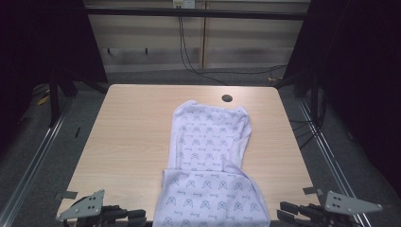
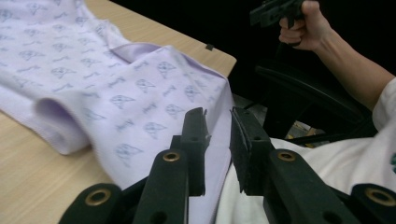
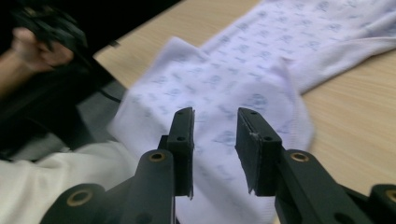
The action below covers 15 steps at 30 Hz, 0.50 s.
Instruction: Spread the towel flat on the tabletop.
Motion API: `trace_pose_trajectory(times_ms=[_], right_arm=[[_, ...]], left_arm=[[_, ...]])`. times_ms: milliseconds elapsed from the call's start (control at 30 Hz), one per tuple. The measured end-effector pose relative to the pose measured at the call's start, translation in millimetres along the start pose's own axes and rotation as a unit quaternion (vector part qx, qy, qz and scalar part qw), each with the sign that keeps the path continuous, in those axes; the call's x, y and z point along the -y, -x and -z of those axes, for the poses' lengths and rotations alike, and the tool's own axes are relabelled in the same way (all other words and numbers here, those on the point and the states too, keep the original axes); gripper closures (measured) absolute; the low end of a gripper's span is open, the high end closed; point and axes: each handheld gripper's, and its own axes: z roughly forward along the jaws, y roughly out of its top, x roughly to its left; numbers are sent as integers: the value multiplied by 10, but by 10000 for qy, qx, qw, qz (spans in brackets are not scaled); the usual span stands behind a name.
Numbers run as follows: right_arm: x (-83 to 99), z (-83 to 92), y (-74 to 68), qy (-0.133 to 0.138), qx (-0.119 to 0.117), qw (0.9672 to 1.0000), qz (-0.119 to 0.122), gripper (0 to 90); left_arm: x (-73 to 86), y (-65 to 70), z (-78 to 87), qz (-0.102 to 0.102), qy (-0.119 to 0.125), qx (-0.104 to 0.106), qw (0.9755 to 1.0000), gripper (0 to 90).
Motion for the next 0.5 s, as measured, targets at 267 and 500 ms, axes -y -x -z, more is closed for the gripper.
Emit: trace_pose_trajectory(times_ms=[267, 500], right_arm=[[-185, -904, 596, -536, 304, 9979, 221, 650], [-504, -1547, 917, -737, 292, 9962, 359, 626]], left_arm=[[-226, -775, -433, 268, -506, -593, 9966, 738], [-393, -1473, -945, 558, -823, -1337, 9860, 808]])
